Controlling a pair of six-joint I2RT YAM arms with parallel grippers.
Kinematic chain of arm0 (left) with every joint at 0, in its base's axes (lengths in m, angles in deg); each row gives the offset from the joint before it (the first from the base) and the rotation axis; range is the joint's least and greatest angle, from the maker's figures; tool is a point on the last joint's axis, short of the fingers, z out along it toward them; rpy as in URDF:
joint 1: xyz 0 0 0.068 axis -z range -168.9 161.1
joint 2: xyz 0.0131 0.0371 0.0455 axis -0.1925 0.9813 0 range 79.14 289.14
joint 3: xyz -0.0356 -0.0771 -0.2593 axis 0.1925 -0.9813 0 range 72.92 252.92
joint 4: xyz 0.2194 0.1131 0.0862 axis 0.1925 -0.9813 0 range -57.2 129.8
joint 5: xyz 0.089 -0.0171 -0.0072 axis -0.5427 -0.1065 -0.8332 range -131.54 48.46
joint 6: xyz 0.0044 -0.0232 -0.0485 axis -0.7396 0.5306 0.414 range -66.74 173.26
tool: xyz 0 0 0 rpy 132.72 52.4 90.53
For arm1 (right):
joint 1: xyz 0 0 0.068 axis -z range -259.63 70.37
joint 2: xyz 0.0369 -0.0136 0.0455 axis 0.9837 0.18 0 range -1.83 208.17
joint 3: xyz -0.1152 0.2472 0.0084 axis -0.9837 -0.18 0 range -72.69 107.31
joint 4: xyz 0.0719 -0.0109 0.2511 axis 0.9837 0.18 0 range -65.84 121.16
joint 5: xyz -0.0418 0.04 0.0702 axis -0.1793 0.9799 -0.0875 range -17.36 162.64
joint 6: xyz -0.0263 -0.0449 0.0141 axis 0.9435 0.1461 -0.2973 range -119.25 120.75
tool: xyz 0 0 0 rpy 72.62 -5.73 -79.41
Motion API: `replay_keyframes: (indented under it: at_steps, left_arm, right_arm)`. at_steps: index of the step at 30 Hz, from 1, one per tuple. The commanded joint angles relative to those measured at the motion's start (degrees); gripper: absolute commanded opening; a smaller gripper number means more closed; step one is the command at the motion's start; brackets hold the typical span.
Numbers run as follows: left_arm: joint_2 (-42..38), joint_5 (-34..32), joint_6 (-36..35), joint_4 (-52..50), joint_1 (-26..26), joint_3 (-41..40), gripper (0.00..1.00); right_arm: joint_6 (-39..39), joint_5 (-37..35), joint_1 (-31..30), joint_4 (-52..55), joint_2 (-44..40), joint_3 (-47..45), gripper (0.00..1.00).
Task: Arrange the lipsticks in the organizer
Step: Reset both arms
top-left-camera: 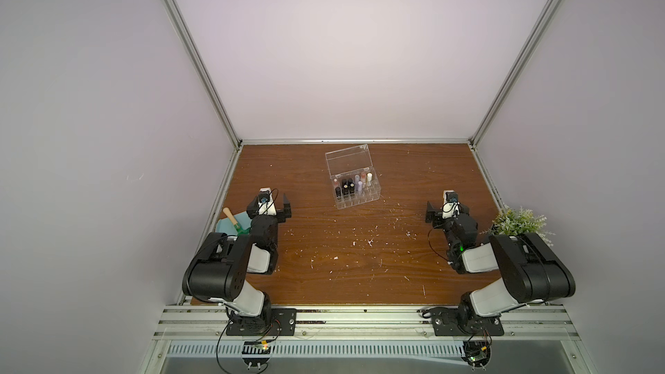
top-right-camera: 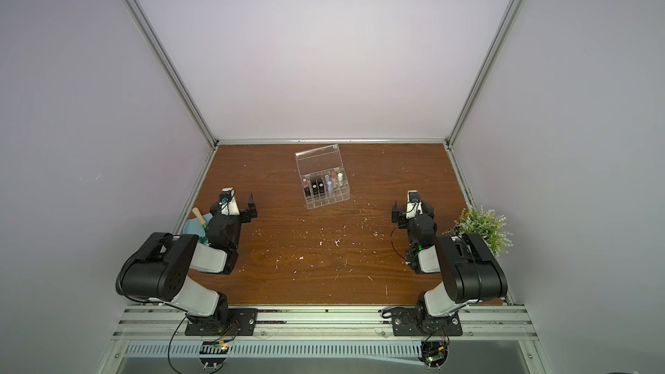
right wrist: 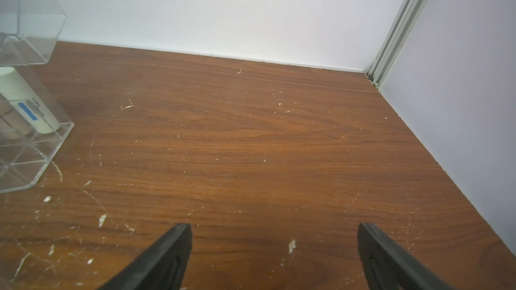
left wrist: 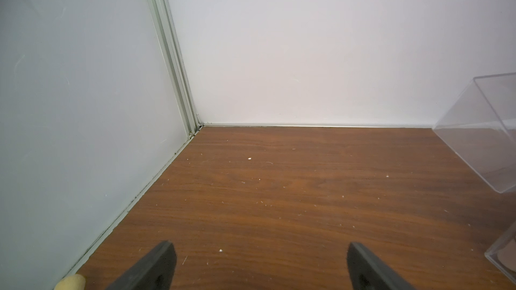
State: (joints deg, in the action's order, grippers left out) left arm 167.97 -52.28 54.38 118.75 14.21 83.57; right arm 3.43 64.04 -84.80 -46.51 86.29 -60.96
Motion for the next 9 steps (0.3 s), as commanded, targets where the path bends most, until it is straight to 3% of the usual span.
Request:
replay_keyframes:
  at_steps: [1, 9]
  left_arm:
    - [0.3, -1.0, 0.5, -1.3, -0.7, 0.2, 0.99]
    - [0.2, -1.0, 0.5, -1.3, -0.7, 0.2, 0.99]
  right_arm:
    - [-1.0, -0.9, 0.1, -1.8, -0.7, 1.5, 1.00]
    - [-0.9, -0.7, 0.1, -2.2, -0.8, 1.1, 1.00]
